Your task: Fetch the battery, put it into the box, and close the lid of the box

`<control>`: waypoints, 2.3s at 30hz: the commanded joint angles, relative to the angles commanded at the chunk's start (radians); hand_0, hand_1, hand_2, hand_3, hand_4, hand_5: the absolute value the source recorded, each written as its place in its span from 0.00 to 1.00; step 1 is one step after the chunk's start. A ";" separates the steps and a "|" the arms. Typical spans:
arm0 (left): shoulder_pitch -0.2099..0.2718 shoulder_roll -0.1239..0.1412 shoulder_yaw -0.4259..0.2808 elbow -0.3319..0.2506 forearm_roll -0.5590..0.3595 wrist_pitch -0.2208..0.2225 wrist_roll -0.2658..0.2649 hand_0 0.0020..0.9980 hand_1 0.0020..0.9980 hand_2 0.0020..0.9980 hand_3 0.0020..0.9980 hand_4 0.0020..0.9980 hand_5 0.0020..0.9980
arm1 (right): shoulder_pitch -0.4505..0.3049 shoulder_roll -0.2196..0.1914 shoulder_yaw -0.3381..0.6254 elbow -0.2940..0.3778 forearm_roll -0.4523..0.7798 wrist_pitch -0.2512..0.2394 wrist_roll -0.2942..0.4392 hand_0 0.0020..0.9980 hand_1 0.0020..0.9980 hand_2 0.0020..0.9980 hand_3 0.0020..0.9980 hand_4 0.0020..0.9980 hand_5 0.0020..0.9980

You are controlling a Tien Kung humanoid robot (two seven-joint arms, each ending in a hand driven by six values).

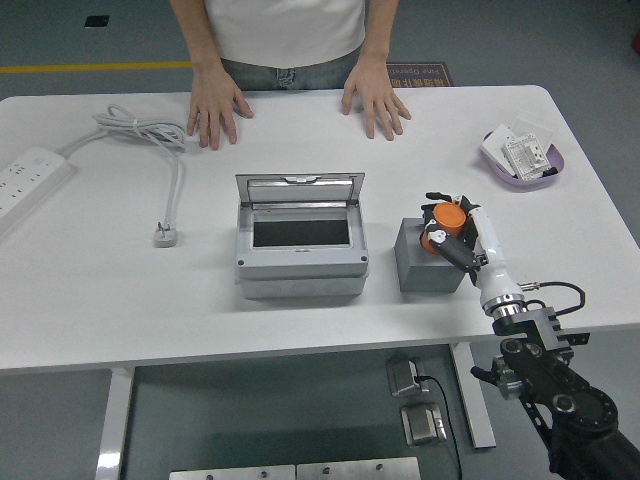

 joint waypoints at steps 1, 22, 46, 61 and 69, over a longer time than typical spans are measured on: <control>0.000 0.000 0.000 0.000 0.000 0.000 0.000 0.64 0.66 0.71 0.84 0.88 0.65 | 0.000 0.000 0.000 0.000 0.000 0.000 0.000 0.61 0.60 0.56 0.58 0.24 0.12; -0.001 -0.003 0.000 0.000 -0.001 0.000 -0.001 0.64 0.66 0.72 0.84 0.89 0.65 | 0.005 0.000 0.007 0.009 0.007 -0.007 0.005 0.59 0.56 0.53 0.56 0.32 0.05; -0.001 -0.003 -0.003 0.000 0.003 0.000 -0.001 0.64 0.66 0.72 0.84 0.89 0.66 | 0.012 -0.008 0.010 0.011 0.017 -0.017 0.001 0.49 0.37 0.32 0.36 0.16 0.06; -0.001 -0.003 -0.005 0.000 0.005 0.001 -0.001 0.64 0.66 0.72 0.84 0.89 0.66 | 0.019 -0.012 0.013 0.013 0.014 -0.019 0.001 0.49 0.37 0.31 0.33 0.08 0.00; 0.000 -0.003 -0.005 0.000 0.006 0.001 -0.001 0.64 0.66 0.72 0.84 0.89 0.66 | 0.024 -0.015 0.016 0.015 0.014 -0.019 0.001 0.49 0.37 0.30 0.33 0.09 0.00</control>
